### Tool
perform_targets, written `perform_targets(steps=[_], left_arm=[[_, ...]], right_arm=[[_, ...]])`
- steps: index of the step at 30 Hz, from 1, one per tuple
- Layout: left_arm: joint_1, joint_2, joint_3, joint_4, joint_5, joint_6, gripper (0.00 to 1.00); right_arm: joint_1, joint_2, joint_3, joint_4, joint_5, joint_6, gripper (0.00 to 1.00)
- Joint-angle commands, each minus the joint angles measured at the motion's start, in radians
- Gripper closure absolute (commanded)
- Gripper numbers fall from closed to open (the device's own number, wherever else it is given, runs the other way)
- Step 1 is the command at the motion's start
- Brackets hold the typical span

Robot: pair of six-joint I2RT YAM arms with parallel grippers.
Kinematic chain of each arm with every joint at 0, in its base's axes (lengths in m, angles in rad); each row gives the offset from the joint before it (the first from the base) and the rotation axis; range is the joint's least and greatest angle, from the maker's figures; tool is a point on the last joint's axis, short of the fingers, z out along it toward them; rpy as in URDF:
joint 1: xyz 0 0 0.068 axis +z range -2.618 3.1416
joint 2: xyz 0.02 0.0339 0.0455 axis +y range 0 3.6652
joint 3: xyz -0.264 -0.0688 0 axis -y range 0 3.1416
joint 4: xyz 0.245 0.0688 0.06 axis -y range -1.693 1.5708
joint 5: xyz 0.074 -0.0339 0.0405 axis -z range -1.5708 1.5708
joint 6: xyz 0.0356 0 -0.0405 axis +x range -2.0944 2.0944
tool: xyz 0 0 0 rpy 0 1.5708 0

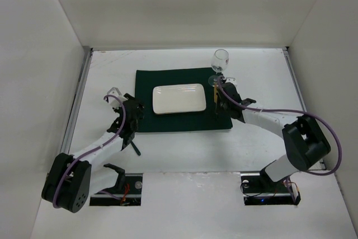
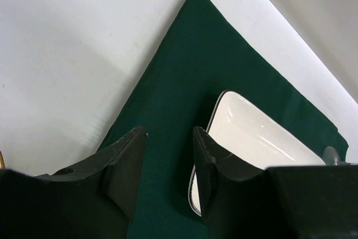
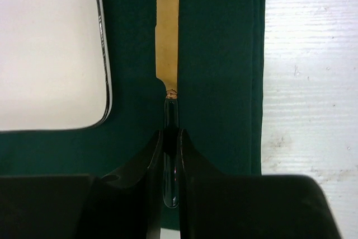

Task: Set the dinner table for one person

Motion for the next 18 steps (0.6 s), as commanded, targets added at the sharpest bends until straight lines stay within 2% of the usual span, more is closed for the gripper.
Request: perform_targets(steps=[1, 12, 14, 18], left_arm=[[-0.006, 0.022, 0.020, 0.045, 0.000, -0.005, 0.63], [-0.005, 0.037, 0.026, 0.046, 0.010, -0.009, 0.63], [-0.006, 0.042, 0.027, 0.046, 0.009, -0.008, 0.63], [-0.011, 0.036, 0.027, 0.046, 0.003, 0.001, 0.63]], right_arm=[[-0.010, 0.030, 0.075, 0.018, 0.024, 0.012, 0.93], [-0.010, 0.120, 0.074, -0.016, 0.003, 0.010, 0.89], [-0.010, 0.125, 0.071, -0.012, -0.002, 0.012, 0.85], [-0.004, 0.116, 0.069, -0.012, 0.023, 0.009, 0.69]])
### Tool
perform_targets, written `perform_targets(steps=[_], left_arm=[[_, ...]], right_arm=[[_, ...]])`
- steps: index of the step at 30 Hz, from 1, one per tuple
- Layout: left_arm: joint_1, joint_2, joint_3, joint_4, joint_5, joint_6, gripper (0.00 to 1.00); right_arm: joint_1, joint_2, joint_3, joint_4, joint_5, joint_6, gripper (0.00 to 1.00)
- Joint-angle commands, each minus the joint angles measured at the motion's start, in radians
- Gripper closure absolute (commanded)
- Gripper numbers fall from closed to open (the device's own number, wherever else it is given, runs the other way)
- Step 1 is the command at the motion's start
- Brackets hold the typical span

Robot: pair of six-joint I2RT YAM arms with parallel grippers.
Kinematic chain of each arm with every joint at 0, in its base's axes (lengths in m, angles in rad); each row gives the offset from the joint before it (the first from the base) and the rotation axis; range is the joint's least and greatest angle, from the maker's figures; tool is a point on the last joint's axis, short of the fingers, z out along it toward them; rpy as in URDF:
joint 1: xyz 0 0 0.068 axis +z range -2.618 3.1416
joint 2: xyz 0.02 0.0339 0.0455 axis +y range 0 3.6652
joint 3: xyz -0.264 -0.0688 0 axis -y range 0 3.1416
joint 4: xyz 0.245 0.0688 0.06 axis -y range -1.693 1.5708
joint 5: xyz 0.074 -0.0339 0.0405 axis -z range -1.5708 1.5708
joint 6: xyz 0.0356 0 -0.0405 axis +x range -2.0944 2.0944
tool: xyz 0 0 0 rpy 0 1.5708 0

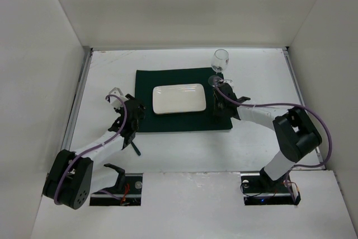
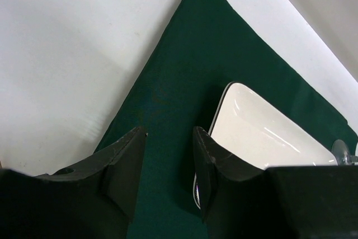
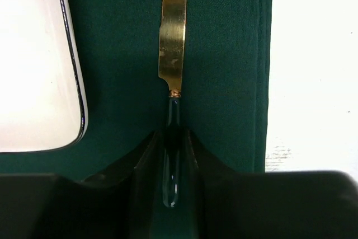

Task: Set the dinner table for one person

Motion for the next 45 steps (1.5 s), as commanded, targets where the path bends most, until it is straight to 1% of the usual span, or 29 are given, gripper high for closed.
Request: perform_targets(steps=[1, 4, 7, 8, 10, 12, 14, 15, 16, 18, 20, 21, 23, 25, 27, 29, 32, 33, 39, 45], left_arm=[[-0.008, -0.005, 0.032, 0.038, -0.018, 0.008, 0.63], [-0.011, -0.001, 0.049, 0.020, -0.025, 0.013, 0.63], [-0.031, 0.015, 0.090, -0.049, -0.048, 0.013, 0.64], [-0.035, 0.016, 0.107, -0.086, -0.059, 0.013, 0.65], [-0.050, 0.009, 0.150, -0.213, -0.091, 0.005, 0.65], [-0.055, -0.017, 0.167, -0.325, -0.119, -0.010, 0.65], [-0.051, -0.063, 0.164, -0.431, -0.126, -0.041, 0.65], [-0.043, -0.098, 0.162, -0.506, -0.130, -0.065, 0.66], [-0.037, -0.134, 0.168, -0.596, -0.133, -0.091, 0.66], [-0.028, -0.192, 0.182, -0.753, -0.137, -0.127, 0.66], [-0.025, -0.238, 0.188, -0.903, -0.121, -0.171, 0.72], [-0.023, -0.246, 0.199, -0.962, -0.096, -0.197, 0.74], [-0.009, -0.241, 0.231, -1.116, 0.005, -0.280, 0.77], [-0.012, -0.243, 0.233, -1.194, 0.067, -0.328, 0.78], [-0.040, -0.258, 0.213, -1.231, 0.081, -0.375, 0.78], [-0.072, -0.264, 0.185, -1.260, 0.070, -0.427, 0.77], [-0.121, -0.232, 0.155, -1.274, 0.061, -0.467, 0.72], [-0.139, -0.217, 0.144, -1.268, 0.059, -0.481, 0.71], [-0.181, -0.143, 0.128, -1.252, 0.042, -0.503, 0.71], [-0.190, -0.077, 0.112, -1.186, 0.051, -0.491, 0.71]], right_arm=[[0.003, -0.027, 0.015, 0.011, 0.032, 0.009, 0.65], [0.023, -0.108, -0.002, 0.014, 0.081, 0.014, 0.55], [0.092, -0.190, -0.022, 0.021, 0.196, 0.006, 0.48], [0.115, -0.205, -0.028, 0.024, 0.235, 0.000, 0.47], [0.142, -0.227, -0.041, 0.034, 0.283, -0.009, 0.45], [0.161, -0.248, -0.059, 0.063, 0.297, -0.011, 0.45], [0.190, -0.289, -0.103, 0.147, 0.294, -0.017, 0.46], [0.202, -0.303, -0.120, 0.185, 0.291, -0.023, 0.48], [0.221, -0.320, -0.143, 0.233, 0.283, -0.034, 0.55], [0.262, -0.354, -0.175, 0.311, 0.256, -0.037, 0.73], [0.291, -0.378, -0.198, 0.362, 0.234, -0.026, 0.87], [0.301, -0.383, -0.205, 0.380, 0.227, -0.023, 0.88], [0.310, -0.382, -0.223, 0.423, 0.213, -0.011, 0.89], [0.310, -0.369, -0.235, 0.446, 0.195, 0.003, 0.87], [0.311, -0.359, -0.246, 0.454, 0.176, 0.024, 0.80], [0.311, -0.354, -0.260, 0.468, 0.164, 0.033, 0.76], [0.310, -0.357, -0.283, 0.500, 0.139, 0.040, 0.65], [0.310, -0.360, -0.288, 0.506, 0.132, 0.043, 0.64], [0.311, -0.351, -0.285, 0.498, 0.113, 0.044, 0.62], [0.319, -0.351, -0.280, 0.501, 0.107, 0.032, 0.61]])
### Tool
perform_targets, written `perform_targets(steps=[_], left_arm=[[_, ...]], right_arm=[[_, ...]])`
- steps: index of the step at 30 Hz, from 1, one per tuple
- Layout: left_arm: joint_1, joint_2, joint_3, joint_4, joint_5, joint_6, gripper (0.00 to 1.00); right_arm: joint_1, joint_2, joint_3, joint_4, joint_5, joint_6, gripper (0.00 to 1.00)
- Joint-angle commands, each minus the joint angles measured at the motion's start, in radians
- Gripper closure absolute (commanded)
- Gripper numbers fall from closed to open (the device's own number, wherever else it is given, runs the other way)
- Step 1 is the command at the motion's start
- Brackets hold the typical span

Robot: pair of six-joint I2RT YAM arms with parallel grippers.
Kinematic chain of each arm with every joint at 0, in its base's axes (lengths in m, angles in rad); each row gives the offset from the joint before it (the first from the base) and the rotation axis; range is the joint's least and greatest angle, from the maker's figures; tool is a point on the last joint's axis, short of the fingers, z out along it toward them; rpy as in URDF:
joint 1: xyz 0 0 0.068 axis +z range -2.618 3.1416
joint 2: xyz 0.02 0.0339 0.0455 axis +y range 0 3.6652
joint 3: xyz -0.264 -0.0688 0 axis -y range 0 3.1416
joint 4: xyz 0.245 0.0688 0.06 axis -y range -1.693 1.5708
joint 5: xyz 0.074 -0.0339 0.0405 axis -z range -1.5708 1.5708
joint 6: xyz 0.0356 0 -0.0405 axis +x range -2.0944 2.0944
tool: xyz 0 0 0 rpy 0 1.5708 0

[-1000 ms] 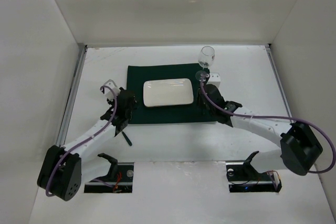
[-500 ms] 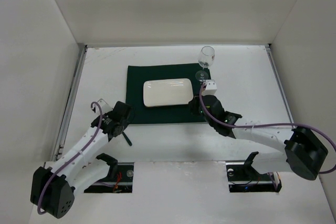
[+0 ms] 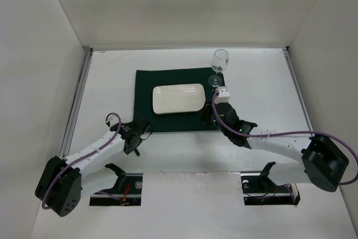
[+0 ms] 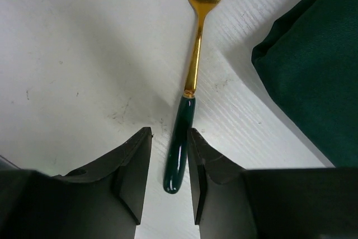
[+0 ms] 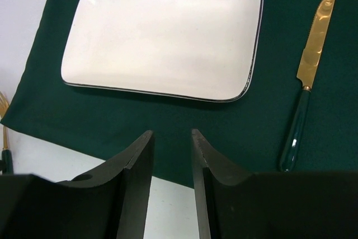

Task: Set the dinner table for one person

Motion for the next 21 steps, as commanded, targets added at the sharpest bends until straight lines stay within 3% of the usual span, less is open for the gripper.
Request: perform_targets(steps=[1, 7, 12, 17, 21], left_arm=[[-0.010, 0.029, -0.016, 0.031, 0.003, -0.002, 0.70], [-0.004, 0.074, -0.019, 0.085, 0.010, 0.026, 0.72], [0.002, 0.074, -0.035, 0.097, 0.004, 0.026, 0.84], [0.036, -0.041, -0.058, 0.077, -0.005, 0.035, 0.95], [0.039, -0.213, -0.042, -0.005, -0.066, 0.038, 0.96]], right_arm=[[0.012, 0.005, 0.009, 0.064, -0.017, 0.002, 0.61], [0.015, 0.012, 0.009, 0.062, -0.019, 0.002, 0.61], [0.015, 0.009, 0.007, 0.062, -0.019, 0.000, 0.61], [0.005, -0.006, -0.002, 0.060, -0.012, 0.002, 0.61], [-0.008, 0.005, -0.002, 0.057, -0.017, 0.008, 0.61]])
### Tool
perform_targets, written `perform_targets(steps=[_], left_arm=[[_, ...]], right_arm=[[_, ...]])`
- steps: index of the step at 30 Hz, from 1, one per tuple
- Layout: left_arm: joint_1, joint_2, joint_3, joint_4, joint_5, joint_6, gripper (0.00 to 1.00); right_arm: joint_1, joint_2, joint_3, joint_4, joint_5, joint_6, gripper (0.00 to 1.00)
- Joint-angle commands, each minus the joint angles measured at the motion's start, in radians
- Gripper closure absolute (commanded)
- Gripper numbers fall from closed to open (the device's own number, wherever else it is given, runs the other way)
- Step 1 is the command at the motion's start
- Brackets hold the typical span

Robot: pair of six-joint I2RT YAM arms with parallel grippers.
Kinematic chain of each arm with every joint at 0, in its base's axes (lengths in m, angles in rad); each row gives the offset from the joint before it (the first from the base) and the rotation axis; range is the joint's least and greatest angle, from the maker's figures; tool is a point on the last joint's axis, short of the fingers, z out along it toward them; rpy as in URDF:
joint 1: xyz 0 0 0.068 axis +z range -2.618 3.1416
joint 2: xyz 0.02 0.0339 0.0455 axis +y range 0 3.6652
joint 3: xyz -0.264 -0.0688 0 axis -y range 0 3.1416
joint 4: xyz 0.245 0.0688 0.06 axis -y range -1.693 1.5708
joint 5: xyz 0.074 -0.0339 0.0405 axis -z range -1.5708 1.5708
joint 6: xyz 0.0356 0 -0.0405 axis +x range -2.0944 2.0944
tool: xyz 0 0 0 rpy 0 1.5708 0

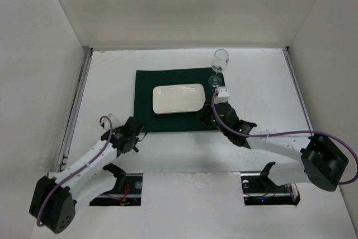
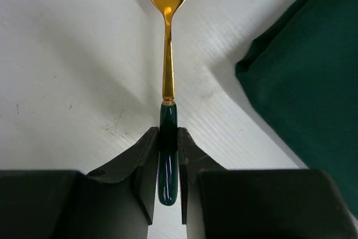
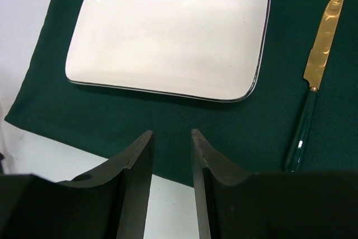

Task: Set the dinner table for one person

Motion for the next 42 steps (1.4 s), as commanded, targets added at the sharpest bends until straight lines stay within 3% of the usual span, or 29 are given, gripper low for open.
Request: perform_targets(steps=[1, 5, 11, 16, 22, 33, 42], left_arm=[[0.004, -0.141, 0.026, -0.094, -0.076, 0.021, 0.96], [0.005, -0.128, 0.132, -0.052, -0.127, 0.189, 0.94], [-0.007, 0.210, 0.350, 0.213, -0.087, 0.613, 0.94], [0.008, 0.510, 0.544, 0.303, 0.087, 0.865, 0.93], [0.036, 0.683, 0.637, 0.301, 0.078, 0.920, 0.93], [0.054, 0.712, 0.579, 0.303, 0.062, 0.923, 0.92], [0.024, 0.809, 0.589, 0.246, -0.056, 0.916, 0.90]], right_arm=[[-0.007, 0.000, 0.000, 0.046, -0.001, 0.008, 0.61], [-0.007, 0.011, 0.003, 0.046, -0.004, 0.011, 0.62], [-0.012, -0.015, -0.010, 0.049, -0.002, 0.019, 0.62], [-0.013, -0.024, -0.011, 0.044, -0.004, 0.019, 0.61], [-0.023, -0.049, -0.022, 0.046, 0.008, 0.020, 0.61], [-0.026, -0.021, -0.014, 0.042, 0.007, 0.025, 0.61], [-0.044, -0.012, -0.017, 0.044, 0.002, 0.031, 0.61]])
